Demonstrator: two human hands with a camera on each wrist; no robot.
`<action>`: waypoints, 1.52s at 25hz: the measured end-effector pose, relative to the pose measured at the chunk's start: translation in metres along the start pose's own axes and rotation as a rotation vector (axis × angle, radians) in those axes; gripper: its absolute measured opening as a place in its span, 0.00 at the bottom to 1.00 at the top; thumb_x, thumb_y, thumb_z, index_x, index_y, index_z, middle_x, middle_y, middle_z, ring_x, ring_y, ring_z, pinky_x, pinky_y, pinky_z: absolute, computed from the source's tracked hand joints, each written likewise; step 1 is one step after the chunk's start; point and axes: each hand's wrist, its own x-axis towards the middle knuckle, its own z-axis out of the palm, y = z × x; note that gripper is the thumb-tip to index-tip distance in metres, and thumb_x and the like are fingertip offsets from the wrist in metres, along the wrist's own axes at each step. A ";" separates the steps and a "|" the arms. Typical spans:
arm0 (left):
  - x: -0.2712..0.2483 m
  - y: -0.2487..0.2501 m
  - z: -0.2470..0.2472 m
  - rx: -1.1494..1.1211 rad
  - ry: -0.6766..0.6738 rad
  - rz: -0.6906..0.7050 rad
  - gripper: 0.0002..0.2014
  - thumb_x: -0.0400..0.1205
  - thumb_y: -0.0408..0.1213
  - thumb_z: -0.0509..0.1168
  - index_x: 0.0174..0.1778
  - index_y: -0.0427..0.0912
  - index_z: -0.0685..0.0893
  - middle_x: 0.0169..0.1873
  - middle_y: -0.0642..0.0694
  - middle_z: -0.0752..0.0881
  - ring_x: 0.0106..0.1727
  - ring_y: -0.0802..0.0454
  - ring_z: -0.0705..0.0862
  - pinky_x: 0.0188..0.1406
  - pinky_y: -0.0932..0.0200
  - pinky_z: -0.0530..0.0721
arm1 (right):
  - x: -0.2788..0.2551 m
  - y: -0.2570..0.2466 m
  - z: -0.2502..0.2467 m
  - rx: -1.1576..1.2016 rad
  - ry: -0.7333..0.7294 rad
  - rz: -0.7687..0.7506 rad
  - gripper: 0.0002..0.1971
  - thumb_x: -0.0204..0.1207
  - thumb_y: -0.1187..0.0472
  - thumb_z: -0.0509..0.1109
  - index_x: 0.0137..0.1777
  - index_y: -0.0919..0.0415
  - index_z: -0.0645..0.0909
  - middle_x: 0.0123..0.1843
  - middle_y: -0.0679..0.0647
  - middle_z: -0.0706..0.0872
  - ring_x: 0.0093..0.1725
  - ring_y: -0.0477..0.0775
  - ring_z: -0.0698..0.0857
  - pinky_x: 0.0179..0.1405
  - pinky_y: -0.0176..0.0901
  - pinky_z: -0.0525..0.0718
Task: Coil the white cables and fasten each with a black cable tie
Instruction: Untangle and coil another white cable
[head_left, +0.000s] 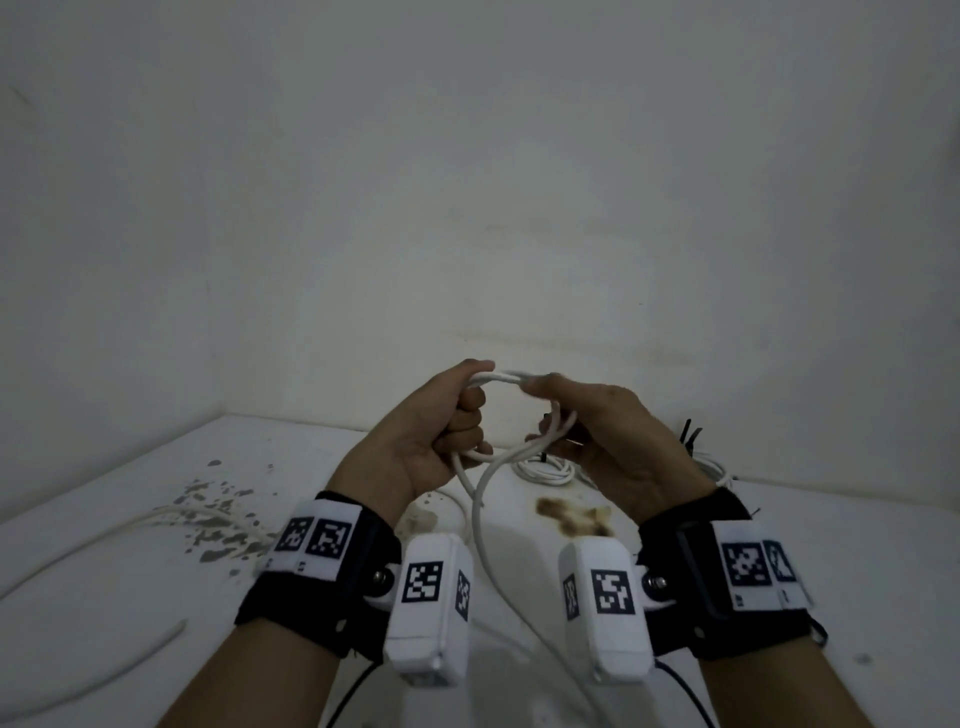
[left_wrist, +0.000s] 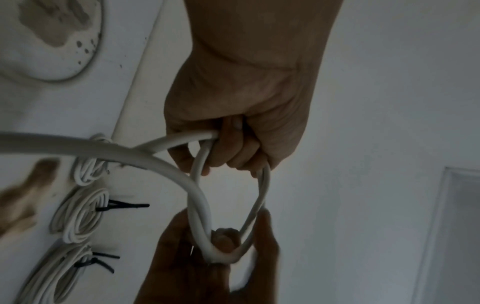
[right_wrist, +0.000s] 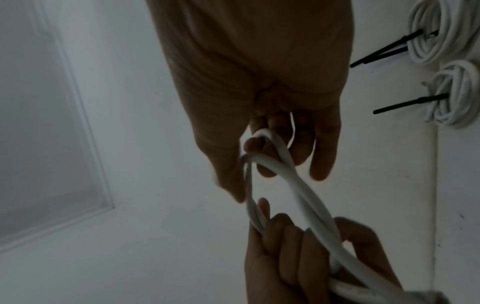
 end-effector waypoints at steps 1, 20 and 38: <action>0.001 -0.001 -0.003 0.029 0.038 0.002 0.27 0.83 0.49 0.66 0.19 0.50 0.64 0.13 0.54 0.57 0.13 0.56 0.54 0.20 0.61 0.70 | -0.003 0.000 0.003 0.065 0.011 0.031 0.09 0.70 0.65 0.79 0.39 0.74 0.87 0.24 0.54 0.74 0.25 0.52 0.76 0.51 0.58 0.87; 0.000 -0.004 -0.060 0.333 0.275 0.100 0.22 0.80 0.52 0.70 0.26 0.46 0.71 0.18 0.52 0.65 0.18 0.55 0.59 0.20 0.61 0.59 | -0.011 0.002 -0.056 -1.035 0.009 -0.228 0.21 0.78 0.50 0.75 0.29 0.60 0.77 0.19 0.51 0.69 0.18 0.50 0.66 0.19 0.39 0.63; -0.009 0.017 -0.065 0.001 -0.026 0.042 0.21 0.86 0.43 0.59 0.25 0.46 0.73 0.16 0.56 0.58 0.13 0.61 0.55 0.12 0.67 0.54 | -0.021 -0.004 0.009 -1.193 -0.015 -0.602 0.25 0.84 0.56 0.63 0.80 0.46 0.63 0.62 0.57 0.79 0.59 0.58 0.79 0.61 0.54 0.79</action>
